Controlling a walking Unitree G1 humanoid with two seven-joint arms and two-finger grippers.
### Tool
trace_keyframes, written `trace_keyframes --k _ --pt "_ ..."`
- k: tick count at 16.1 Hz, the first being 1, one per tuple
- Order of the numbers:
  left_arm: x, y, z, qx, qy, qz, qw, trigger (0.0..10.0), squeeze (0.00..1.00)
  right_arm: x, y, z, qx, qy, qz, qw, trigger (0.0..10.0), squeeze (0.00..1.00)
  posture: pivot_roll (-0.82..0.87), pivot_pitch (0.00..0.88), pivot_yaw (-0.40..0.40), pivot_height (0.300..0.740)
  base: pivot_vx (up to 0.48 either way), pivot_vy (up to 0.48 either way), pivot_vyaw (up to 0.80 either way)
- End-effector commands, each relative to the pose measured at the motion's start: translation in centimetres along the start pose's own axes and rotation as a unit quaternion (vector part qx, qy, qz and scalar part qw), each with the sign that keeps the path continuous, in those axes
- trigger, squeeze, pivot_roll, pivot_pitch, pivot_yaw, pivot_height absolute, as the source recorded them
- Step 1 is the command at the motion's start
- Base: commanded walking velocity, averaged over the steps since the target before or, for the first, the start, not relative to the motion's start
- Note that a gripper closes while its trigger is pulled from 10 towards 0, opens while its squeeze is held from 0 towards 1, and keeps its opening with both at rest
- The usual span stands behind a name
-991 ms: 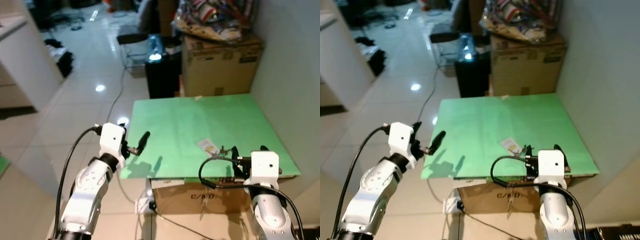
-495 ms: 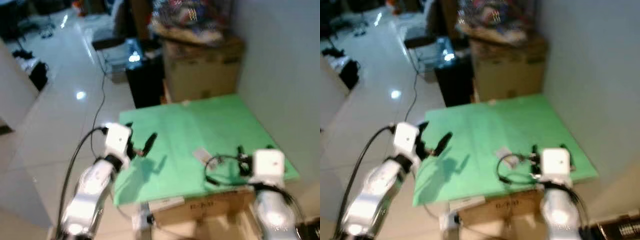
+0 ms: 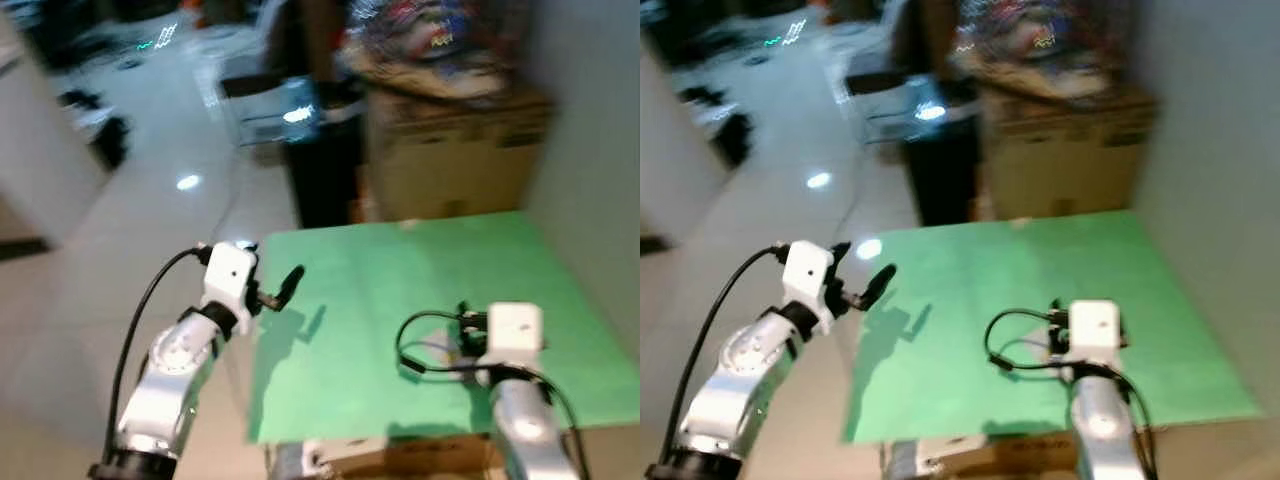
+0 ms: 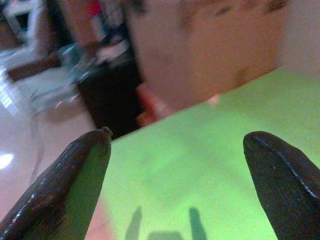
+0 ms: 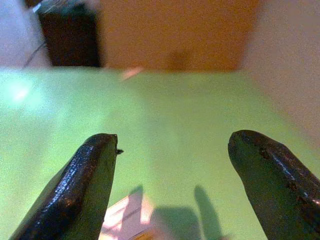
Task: Hang keys on a hook
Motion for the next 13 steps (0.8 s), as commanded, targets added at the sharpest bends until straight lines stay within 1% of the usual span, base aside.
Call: trace_keyframes --k 1,2,3,4,5,6,8,10,11,12,13 --pt "0.3 0.0 -0.1 -0.003 -0.013 -0.005 1.0 10.0 0.0 0.3 -1.1 0.1 0.004 -0.007 -0.014 1.0 10.0 0.0 -0.12 0.042 0.161 0.74 0.0 0.0 0.0" --pt "0.4 -0.1 0.2 -0.003 -0.026 -0.008 1.0 10.0 0.0 0.6 -1.6 0.1 0.002 -0.011 -0.02 1.0 10.0 0.0 -0.11 0.054 0.167 0.74 0.0 0.0 0.0" --pt "0.2 -0.4 1.0 0.0 -0.059 -0.015 0.998 10.0 0.0 1.0 -2.3 -0.2 -0.001 -0.018 -0.03 0.999 10.0 0.0 -0.1 0.094 0.18 0.74 0.0 0.0 0.0" --pt "-0.1 -0.5 1.7 -0.006 -0.084 -0.019 0.996 10.0 0.0 1.4 -2.7 -0.5 -0.012 -0.028 -0.037 0.999 10.0 0.0 -0.09 0.113 0.187 0.74 0.0 0.0 0.0" --pt "-0.2 -0.5 2.0 -0.015 -0.094 -0.019 0.995 10.0 0.0 1.8 -3.0 -0.3 -0.04 -0.046 -0.038 0.997 10.0 0.0 -0.09 0.122 0.189 0.74 0.0 0.0 0.0" --pt "-0.4 -0.8 1.9 -0.021 -0.093 -0.022 0.995 10.0 0.0 2.1 -3.3 0.6 -0.069 -0.07 -0.041 0.994 10.0 0.0 -0.09 0.14 0.192 0.74 0.0 0.0 0.0" --pt "-0.7 -1.1 2.0 -0.024 -0.093 -0.027 0.995 10.0 0.0 2.5 -3.2 2.1 -0.081 -0.1 -0.037 0.991 10.0 0.0 -0.08 0.151 0.189 0.74 0.0 0.0 0.0" --pt "-1.0 -1.3 2.1 -0.03 -0.093 -0.03 0.995 10.0 0.0 2.6 -2.9 3.3 -0.091 -0.123 -0.03 0.988 10.0 0.0 -0.08 0.157 0.181 0.74 0.0 0.0 0.0" --pt "-1.2 -1.4 2.2 -0.032 -0.093 -0.031 0.995 10.0 0.0 2.4 -3.2 3.7 -0.087 -0.132 -0.03 0.987 10.0 0.0 -0.08 0.158 0.18 0.74 0.0 0.0 0.0" --pt "-1.3 -1.4 2.2 -0.032 -0.093 -0.031 0.995 10.0 0.0 2.3 -3.1 3.7 -0.084 -0.136 -0.027 0.987 10.0 0.0 -0.08 0.158 0.177 0.74 0.0 0.0 0.0" --pt "-1.4 -1.4 2.3 -0.031 -0.093 -0.031 0.995 10.0 0.0 2.0 -3.4 3.3 -0.07 -0.135 -0.024 0.988 10.0 0.0 -0.08 0.159 0.176 0.74 0.0 0.0 0.0"
Point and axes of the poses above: a point about 5 cm out from each wrist's last joint towards the gripper, its own x axis pointing out of the wrist towards the gripper, its own y axis along the axis of the wrist's last joint, z = x × y, the point moved 6 cm from there along x, pointing out of the wrist towards the gripper, and after that the axes turned 6 degrees about x, right-handed, at the moved point
